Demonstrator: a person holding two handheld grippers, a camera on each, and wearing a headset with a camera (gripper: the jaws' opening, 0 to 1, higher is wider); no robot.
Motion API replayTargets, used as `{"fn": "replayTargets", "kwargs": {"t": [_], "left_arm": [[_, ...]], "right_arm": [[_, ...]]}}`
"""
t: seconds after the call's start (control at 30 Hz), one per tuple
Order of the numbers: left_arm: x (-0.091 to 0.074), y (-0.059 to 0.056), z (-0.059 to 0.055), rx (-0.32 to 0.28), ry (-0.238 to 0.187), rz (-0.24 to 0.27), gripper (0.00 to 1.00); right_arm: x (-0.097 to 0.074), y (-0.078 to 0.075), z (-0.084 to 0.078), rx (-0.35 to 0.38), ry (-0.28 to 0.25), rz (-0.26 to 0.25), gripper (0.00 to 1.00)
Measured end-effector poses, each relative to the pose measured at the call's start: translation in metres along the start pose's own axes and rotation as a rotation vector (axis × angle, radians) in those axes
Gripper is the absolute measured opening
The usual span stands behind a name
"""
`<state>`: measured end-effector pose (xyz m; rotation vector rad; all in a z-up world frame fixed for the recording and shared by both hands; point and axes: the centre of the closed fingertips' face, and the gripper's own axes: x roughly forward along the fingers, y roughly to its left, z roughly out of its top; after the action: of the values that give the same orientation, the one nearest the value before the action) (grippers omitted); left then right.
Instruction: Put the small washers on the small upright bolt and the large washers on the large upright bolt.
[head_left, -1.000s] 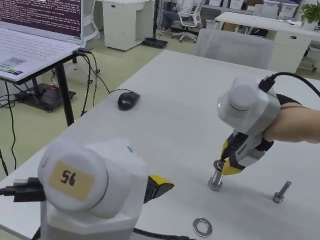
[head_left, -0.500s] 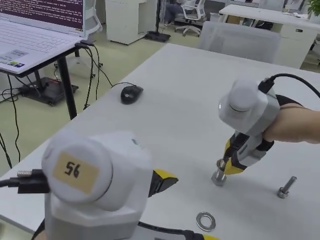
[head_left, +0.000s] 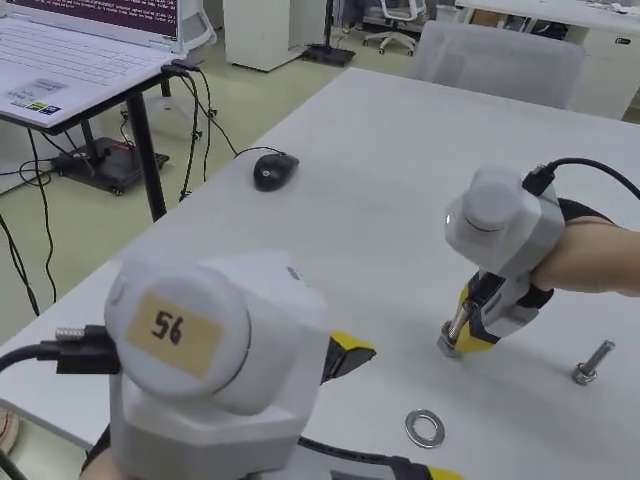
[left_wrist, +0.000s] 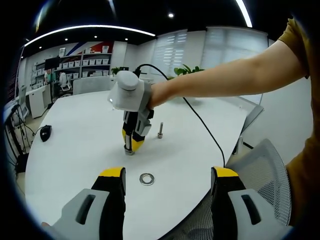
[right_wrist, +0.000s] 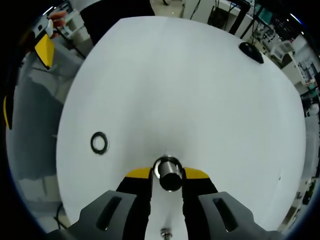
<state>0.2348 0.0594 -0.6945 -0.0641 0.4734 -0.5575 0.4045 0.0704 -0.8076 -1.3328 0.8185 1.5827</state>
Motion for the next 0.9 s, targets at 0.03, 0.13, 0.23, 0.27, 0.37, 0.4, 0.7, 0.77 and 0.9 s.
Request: {"fn": "replayTargets", "kwargs": {"t": [0.03,0.13,0.23,0.27,0.37,0.4,0.7,0.77,0.9], "left_arm": [[0.000,0.000,0.000,-0.001,0.000,-0.002,0.69],[0.001,-0.002,-0.001,-0.004,0.002,-0.007,0.69],[0.002,-0.002,-0.002,-0.009,0.000,-0.007,0.69],[0.002,-0.002,-0.002,-0.011,0.000,-0.007,0.69],[0.002,-0.002,-0.003,-0.006,0.003,-0.007,0.69],[0.002,-0.002,-0.003,-0.005,0.005,-0.007,0.69],[0.003,-0.012,0.001,0.016,0.004,-0.018,0.69],[0.003,-0.014,0.000,0.016,0.006,-0.020,0.69],[0.000,-0.019,0.002,0.025,-0.003,-0.024,0.68]], "right_arm": [[0.002,0.000,-0.001,-0.004,0.002,0.003,0.22],[0.004,0.001,-0.002,-0.005,0.002,0.009,0.23],[0.005,0.001,-0.002,-0.002,-0.011,0.008,0.24],[0.005,0.001,-0.003,0.000,-0.011,0.008,0.24],[0.003,0.003,-0.006,0.003,-0.013,0.007,0.24],[0.002,0.002,-0.006,0.005,-0.018,0.003,0.24],[-0.010,0.011,-0.021,0.023,-0.017,-0.011,0.24],[-0.013,0.015,-0.025,0.026,-0.016,-0.016,0.24],[-0.017,0.023,-0.032,0.030,-0.016,-0.021,0.24]]}}
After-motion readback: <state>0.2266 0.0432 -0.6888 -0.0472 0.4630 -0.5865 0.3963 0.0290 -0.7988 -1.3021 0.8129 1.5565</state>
